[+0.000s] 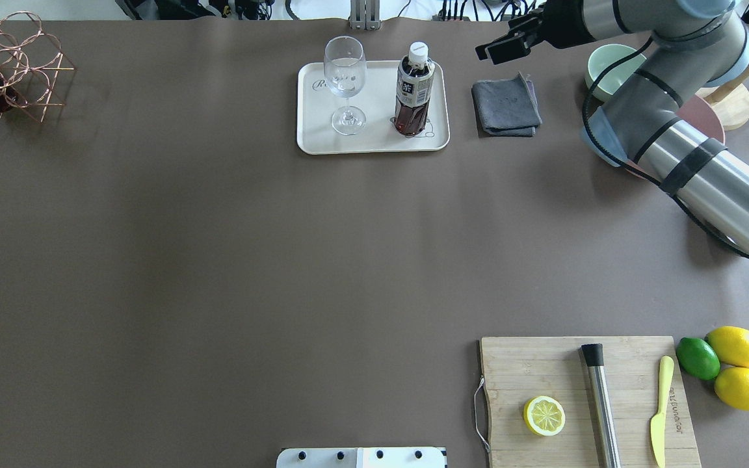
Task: Take tea from basket to plate
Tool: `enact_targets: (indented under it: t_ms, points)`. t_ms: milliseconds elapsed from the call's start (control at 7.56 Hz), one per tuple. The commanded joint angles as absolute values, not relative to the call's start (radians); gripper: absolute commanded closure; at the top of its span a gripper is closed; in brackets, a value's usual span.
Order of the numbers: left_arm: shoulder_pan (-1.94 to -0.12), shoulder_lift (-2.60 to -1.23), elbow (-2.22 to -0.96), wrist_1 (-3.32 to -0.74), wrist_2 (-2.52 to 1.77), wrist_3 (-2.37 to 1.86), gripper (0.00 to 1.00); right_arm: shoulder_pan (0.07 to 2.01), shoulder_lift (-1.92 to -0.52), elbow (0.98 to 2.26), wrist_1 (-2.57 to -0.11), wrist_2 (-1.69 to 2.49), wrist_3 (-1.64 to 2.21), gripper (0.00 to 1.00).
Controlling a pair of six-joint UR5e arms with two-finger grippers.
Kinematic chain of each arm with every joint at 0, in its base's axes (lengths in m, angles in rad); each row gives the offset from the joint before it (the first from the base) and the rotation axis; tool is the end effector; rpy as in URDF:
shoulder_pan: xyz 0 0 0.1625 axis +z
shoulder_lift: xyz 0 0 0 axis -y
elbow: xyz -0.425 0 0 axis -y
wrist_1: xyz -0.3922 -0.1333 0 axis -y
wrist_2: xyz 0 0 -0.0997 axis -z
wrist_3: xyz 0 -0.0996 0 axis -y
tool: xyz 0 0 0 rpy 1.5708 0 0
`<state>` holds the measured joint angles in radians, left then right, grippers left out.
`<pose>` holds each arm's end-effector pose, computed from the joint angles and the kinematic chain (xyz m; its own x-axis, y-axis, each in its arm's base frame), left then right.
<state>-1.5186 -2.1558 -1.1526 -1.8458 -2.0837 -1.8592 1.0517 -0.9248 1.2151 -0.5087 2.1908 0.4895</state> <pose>-0.0452 -0.7521 0.4875 -0.1992 -0.9380 -0.2838 0.8371 -0.0123 -0.5469 -0.2978 -0.6733 0.3098 0.4259 -0.7026 0.5701 -0.1051 0.5874 0.8024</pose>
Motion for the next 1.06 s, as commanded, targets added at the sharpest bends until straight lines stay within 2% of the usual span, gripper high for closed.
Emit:
enact_targets:
  t_ms: [0, 265, 661, 926]
  points:
    - [-1.509, -2.140, -1.152, -1.901, -2.053, -1.850, 0.03, 1.178, -1.036, 1.386, -0.885, 2.345, 0.309, 0.00]
    - [-1.508, -2.141, -1.160, -1.899, -2.051, -1.855, 0.03, 1.245, -1.217, 1.524, -1.024, 2.405, 0.313, 0.00]
    - [-1.519, -2.138, -1.219, -1.872, -2.062, -1.858, 0.02, 1.447, -1.340, 1.566, -1.293, 2.577, 0.314, 0.00]
    - [-1.517, -2.039, -1.398, -1.790, -2.077, -1.814, 0.03, 1.485, -1.501, 1.607, -1.368, 2.557, 0.319, 0.00]
